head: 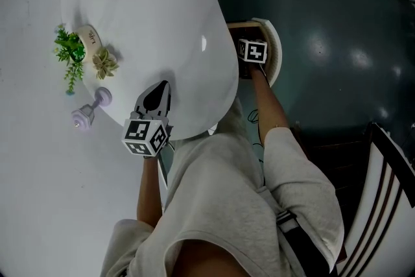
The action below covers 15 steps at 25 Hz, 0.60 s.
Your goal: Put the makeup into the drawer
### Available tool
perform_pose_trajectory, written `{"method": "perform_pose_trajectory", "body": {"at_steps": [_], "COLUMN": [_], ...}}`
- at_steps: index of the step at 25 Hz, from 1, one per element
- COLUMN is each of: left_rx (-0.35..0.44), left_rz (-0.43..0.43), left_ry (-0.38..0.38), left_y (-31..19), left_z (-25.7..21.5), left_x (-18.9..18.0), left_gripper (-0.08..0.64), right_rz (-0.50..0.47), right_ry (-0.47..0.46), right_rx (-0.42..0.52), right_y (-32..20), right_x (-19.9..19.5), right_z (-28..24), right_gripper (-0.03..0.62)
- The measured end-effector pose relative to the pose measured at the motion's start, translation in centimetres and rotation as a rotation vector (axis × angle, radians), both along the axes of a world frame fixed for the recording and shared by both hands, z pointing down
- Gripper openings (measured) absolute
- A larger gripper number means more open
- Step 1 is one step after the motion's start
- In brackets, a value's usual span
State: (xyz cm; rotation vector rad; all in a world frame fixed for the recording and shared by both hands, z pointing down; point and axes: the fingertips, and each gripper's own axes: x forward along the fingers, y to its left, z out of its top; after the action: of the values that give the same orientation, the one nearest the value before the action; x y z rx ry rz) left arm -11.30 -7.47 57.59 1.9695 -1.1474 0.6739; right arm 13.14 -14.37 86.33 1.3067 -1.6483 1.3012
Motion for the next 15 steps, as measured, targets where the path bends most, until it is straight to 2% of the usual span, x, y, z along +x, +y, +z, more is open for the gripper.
{"method": "perform_pose_trajectory", "body": {"at_steps": [3, 6, 15], "left_rx": [0.006, 0.017, 0.084], "left_rz": [0.004, 0.010, 0.036], "left_ry": [0.003, 0.003, 0.000], "left_y": [0.3, 0.5, 0.3], "left_z": [-0.1, -0.5, -1.7], "left_x": [0.2, 0.4, 0.6], "left_gripper": [0.014, 0.014, 0.014], "right_rz": [0.006, 0.013, -0.041], "right_ry": [0.010, -0.021, 0.038], "right_rx": [0.035, 0.080, 0.328], "right_y": [-0.2, -0.1, 0.7], "right_x": [0.6, 0.5, 1.4], "right_z": [-0.9, -1.8, -12.4], "right_gripper": [0.191, 0.195, 0.151]}}
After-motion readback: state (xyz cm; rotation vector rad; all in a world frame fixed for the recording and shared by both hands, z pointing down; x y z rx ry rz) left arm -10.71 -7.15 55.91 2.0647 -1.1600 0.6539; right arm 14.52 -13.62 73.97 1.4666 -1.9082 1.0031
